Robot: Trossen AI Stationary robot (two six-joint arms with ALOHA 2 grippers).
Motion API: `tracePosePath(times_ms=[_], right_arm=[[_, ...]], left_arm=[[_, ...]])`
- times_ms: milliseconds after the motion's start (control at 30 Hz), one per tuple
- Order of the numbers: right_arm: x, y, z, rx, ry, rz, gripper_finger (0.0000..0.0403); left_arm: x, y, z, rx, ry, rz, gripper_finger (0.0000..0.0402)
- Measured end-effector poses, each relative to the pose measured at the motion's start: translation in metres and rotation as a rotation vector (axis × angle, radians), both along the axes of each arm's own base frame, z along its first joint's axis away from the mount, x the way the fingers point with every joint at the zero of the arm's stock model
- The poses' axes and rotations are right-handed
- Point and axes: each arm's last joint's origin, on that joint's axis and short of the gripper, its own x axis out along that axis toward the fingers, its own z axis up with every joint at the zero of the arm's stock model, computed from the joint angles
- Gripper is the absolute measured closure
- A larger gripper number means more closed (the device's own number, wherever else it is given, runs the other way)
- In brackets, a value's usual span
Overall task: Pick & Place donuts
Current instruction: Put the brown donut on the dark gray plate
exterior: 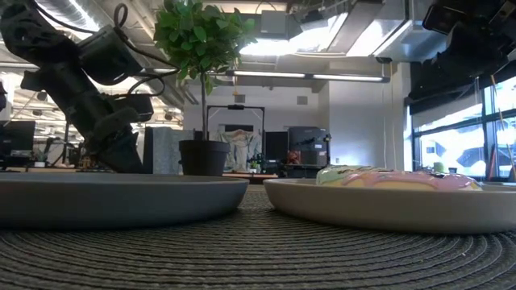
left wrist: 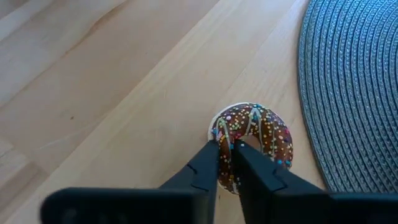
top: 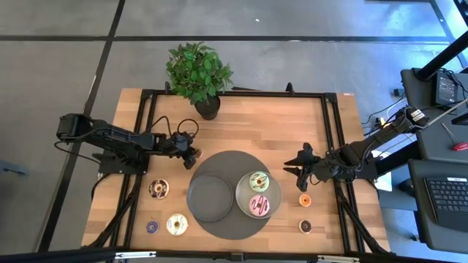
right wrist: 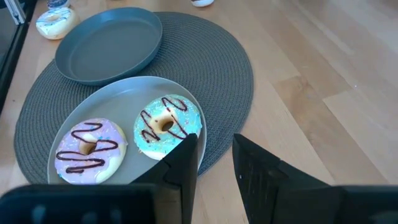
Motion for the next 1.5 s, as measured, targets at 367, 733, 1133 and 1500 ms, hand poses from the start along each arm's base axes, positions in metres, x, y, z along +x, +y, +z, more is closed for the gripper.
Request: tracePosePath(times_ms=[367,733,1133,1500], right_arm=[[0.0,0.0,0.0,-0.013,0.001,0.008,0.0299],[0.0,-0.001,0.0,-0.038,-0.008,-0.013,0.0299],[0.0,-0.001,0.001,-0.042,-0.012,-0.019,0.0299],[0.0,-0.001,0.001,-0.042,-0.011,-0.02,0.0299]], left_arm=[[0.022,-0.013,0.034,-0.063,-0.17,-0.166,0.0396],[0.058,-0.084,0.071,-0.023,-0.059,-0.39,0.0397],[0.069,-0.112,0.026,-0.115,0.071,-0.359,0.0392],[0.074,-0.114,0.023,-0.134,0.034,-0.359,0.0387]])
